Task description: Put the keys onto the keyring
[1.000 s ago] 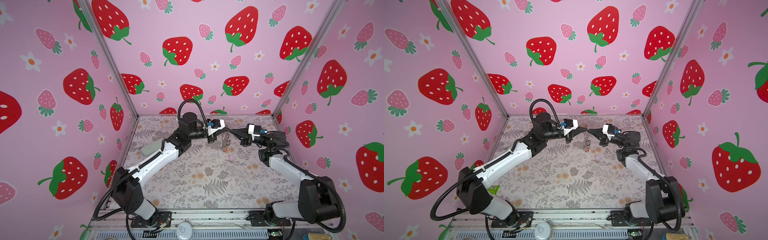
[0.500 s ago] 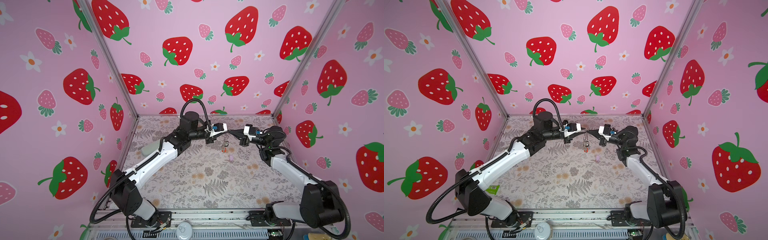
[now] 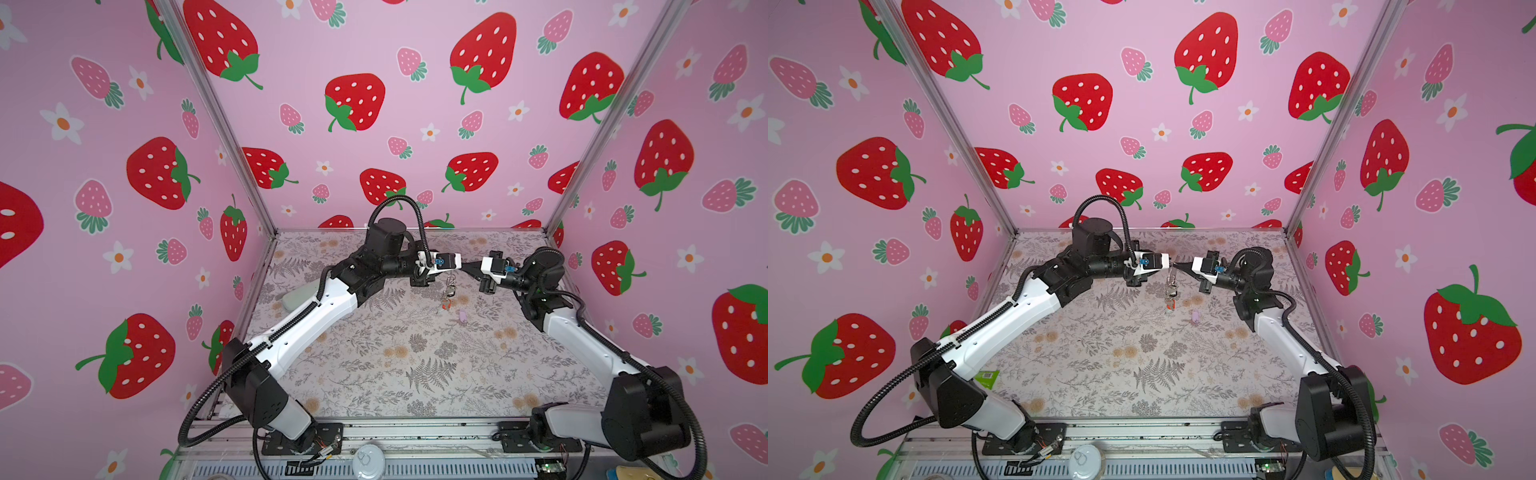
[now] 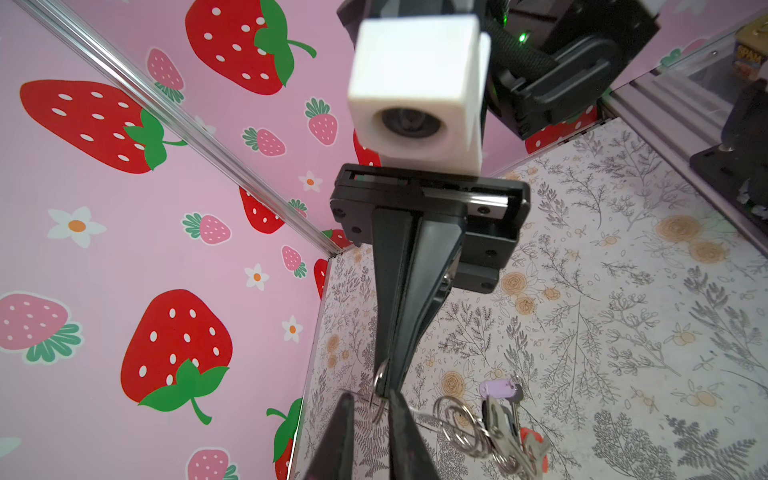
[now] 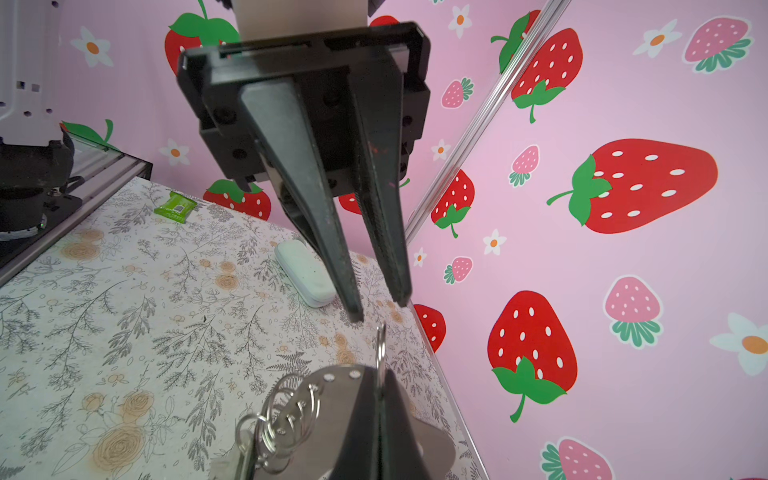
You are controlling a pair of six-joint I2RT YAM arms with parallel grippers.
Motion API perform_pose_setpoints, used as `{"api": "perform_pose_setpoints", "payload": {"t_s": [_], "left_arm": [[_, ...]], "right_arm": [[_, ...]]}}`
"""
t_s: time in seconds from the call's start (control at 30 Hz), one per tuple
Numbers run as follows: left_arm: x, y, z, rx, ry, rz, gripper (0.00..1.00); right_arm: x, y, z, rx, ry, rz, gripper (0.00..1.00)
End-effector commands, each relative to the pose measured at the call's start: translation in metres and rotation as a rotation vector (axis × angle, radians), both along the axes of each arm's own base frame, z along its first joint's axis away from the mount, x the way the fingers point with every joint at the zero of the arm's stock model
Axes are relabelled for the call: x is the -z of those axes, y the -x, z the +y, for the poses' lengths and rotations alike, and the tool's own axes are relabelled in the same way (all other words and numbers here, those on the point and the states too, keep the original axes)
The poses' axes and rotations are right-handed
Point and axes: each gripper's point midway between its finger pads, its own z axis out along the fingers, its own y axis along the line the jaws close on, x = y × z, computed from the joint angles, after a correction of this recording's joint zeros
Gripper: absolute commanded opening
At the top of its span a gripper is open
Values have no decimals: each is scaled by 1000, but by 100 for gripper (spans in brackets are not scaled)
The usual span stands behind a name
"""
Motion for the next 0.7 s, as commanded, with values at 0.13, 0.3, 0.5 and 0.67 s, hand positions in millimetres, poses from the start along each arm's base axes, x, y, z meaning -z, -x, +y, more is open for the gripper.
{"api": "perform_pose_setpoints", "payload": {"t_s": [0.13, 0.3, 0.5, 0.67], "left_arm": [[-1, -7, -2, -9, -36, -17, 26], [-2, -7, -3, -6, -30, -15, 24], [-4, -4, -6, 15, -23, -9, 21], [1, -6, -7, 17, -35, 1, 17]], "right_arm": [[-20, 15, -2, -28, 5, -156, 3], [-15, 14, -3, -8, 30, -205, 2], [-9, 12, -3, 1, 52, -232, 2], [-11, 12, -3, 7, 54, -253, 3]]}}
